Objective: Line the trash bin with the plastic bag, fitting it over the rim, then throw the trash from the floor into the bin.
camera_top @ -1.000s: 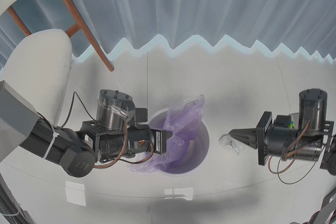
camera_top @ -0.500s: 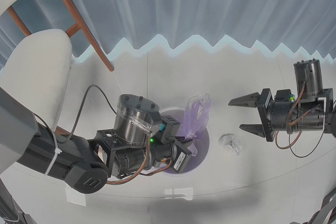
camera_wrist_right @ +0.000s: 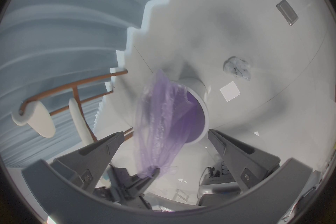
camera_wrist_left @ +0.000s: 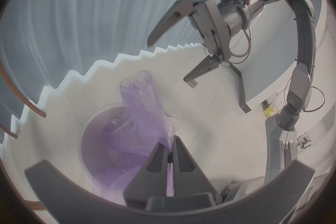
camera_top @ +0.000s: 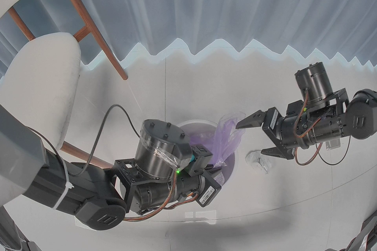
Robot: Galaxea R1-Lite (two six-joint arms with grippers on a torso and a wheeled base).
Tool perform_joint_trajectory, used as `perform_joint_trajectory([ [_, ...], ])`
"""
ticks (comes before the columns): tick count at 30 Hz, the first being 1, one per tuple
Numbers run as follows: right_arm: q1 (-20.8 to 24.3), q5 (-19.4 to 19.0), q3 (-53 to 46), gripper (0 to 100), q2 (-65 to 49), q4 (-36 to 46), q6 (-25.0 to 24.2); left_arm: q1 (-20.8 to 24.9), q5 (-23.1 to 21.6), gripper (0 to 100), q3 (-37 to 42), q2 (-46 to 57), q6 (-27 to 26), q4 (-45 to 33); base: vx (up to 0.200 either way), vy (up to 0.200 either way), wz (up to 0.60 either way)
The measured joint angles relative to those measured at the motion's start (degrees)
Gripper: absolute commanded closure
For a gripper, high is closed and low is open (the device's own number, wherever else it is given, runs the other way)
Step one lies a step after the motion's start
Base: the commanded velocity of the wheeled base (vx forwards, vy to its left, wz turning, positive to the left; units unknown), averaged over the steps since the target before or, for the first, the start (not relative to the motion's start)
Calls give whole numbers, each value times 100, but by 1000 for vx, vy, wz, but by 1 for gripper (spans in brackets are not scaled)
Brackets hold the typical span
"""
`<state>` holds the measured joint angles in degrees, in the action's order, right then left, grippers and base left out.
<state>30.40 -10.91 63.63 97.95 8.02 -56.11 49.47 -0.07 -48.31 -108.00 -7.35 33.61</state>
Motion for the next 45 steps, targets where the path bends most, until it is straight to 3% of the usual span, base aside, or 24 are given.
perform_joint_trajectory([
  [23, 44, 233, -276, 0, 877, 27, 255, 52, 283, 100, 18, 23, 172, 5, 0, 0, 0],
  [35, 82, 271, 486, 0, 1243, 24, 206, 78, 276, 100, 93, 67, 137, 0, 0, 0, 0],
  [45, 178, 380, 336, 0, 1318, 34, 190, 13, 291, 100, 105, 111, 178, 5, 0, 0, 0],
])
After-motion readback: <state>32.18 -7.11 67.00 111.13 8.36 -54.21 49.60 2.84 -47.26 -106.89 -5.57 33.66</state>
